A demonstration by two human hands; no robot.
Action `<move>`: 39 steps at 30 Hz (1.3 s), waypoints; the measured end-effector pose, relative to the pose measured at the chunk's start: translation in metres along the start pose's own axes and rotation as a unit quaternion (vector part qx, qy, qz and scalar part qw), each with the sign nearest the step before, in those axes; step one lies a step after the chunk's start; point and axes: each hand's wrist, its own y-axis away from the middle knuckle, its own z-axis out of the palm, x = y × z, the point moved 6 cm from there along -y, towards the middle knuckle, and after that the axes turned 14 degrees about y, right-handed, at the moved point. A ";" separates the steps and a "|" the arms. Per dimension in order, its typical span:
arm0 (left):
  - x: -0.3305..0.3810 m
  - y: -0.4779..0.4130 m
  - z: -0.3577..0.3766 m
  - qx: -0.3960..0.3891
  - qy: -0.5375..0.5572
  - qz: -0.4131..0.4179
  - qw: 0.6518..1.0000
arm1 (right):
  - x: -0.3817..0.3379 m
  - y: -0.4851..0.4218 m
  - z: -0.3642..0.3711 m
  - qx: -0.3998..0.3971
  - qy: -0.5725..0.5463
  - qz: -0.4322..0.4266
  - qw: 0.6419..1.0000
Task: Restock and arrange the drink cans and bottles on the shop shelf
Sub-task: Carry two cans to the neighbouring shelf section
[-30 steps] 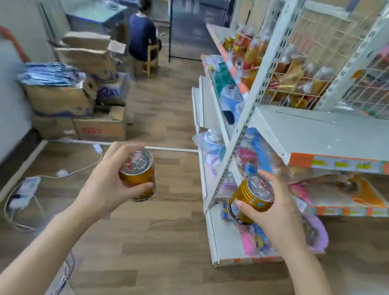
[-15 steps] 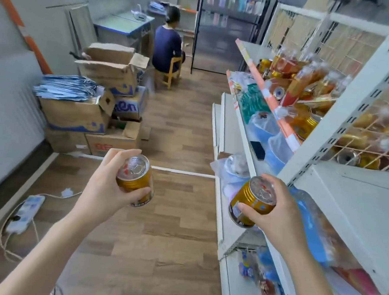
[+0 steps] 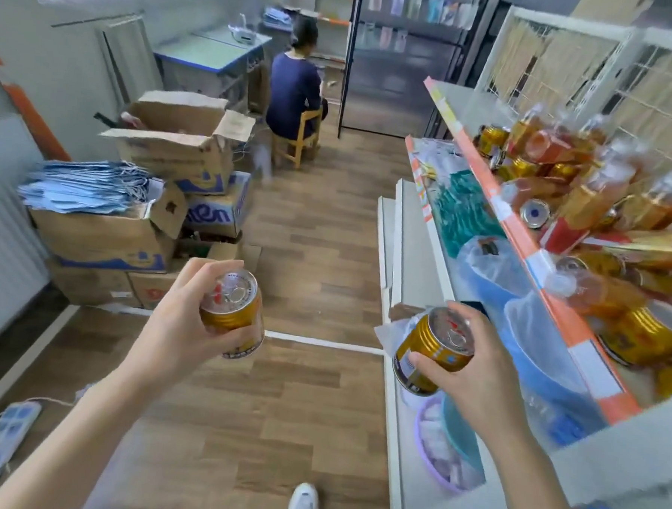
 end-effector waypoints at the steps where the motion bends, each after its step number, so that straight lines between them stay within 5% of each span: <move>1: -0.006 -0.021 0.003 0.006 -0.003 0.002 1.000 | 0.004 -0.023 0.005 0.002 0.000 -0.003 1.000; 7: -0.030 -0.135 0.020 0.052 0.012 0.014 0.998 | 0.017 -0.150 0.030 -0.004 0.009 -0.019 1.000; 39: -0.233 -0.719 0.143 -0.056 0.039 0.049 0.996 | 0.078 -0.711 0.175 0.028 0.019 0.030 0.999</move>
